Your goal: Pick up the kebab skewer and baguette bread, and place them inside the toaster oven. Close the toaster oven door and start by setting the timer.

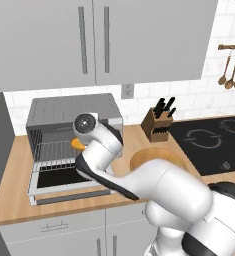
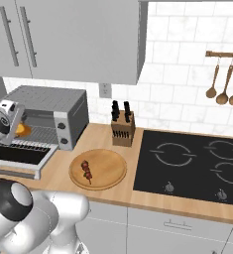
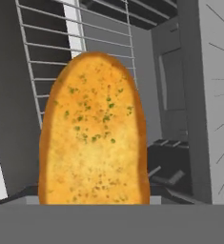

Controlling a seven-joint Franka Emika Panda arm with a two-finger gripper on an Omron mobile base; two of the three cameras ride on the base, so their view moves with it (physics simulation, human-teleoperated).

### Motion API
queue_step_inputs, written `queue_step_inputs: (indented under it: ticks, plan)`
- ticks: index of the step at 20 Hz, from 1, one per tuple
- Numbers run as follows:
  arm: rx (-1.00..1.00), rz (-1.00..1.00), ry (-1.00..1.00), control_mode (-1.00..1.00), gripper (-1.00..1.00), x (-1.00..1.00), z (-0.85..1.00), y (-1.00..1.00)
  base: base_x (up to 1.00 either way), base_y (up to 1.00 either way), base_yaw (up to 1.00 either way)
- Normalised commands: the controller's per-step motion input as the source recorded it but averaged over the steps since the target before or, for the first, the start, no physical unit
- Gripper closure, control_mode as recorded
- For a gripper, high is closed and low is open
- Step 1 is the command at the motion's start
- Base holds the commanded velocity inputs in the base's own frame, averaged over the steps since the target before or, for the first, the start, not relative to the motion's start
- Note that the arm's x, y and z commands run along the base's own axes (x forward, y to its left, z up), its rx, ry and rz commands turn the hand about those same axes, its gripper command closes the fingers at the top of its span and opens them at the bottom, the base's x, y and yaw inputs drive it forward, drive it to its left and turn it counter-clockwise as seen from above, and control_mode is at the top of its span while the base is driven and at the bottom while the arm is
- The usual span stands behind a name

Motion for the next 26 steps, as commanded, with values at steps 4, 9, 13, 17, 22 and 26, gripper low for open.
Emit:
queue_step_inputs:
  ticks: [4, 9, 13, 17, 22, 26]
  plan:
    - [0.00, 0.00, 0.00, -1.00, 1.00, 0.44, 0.00, 0.00, 0.00, 0.00, 0.00]
    - [-0.02, 0.00, 0.01, -1.00, 1.00, 0.27, 0.00, 0.16, 0.00, 0.00, 0.00]
    - [-0.02, 0.00, 0.00, -1.00, 1.00, 0.26, 0.00, 0.17, 0.00, 0.00, 0.00]
    - [0.00, 0.00, 0.00, -1.00, 1.00, 0.31, 0.00, 0.09, 0.00, 0.00, 0.00]
    - [0.00, 0.00, 0.06, -1.00, 1.00, 0.12, -0.16, 0.10, 0.00, 0.00, 0.00]
    - [0.00, 0.00, 0.04, -1.00, 1.00, 0.10, -0.31, 0.00, 0.00, 0.00, 0.00]
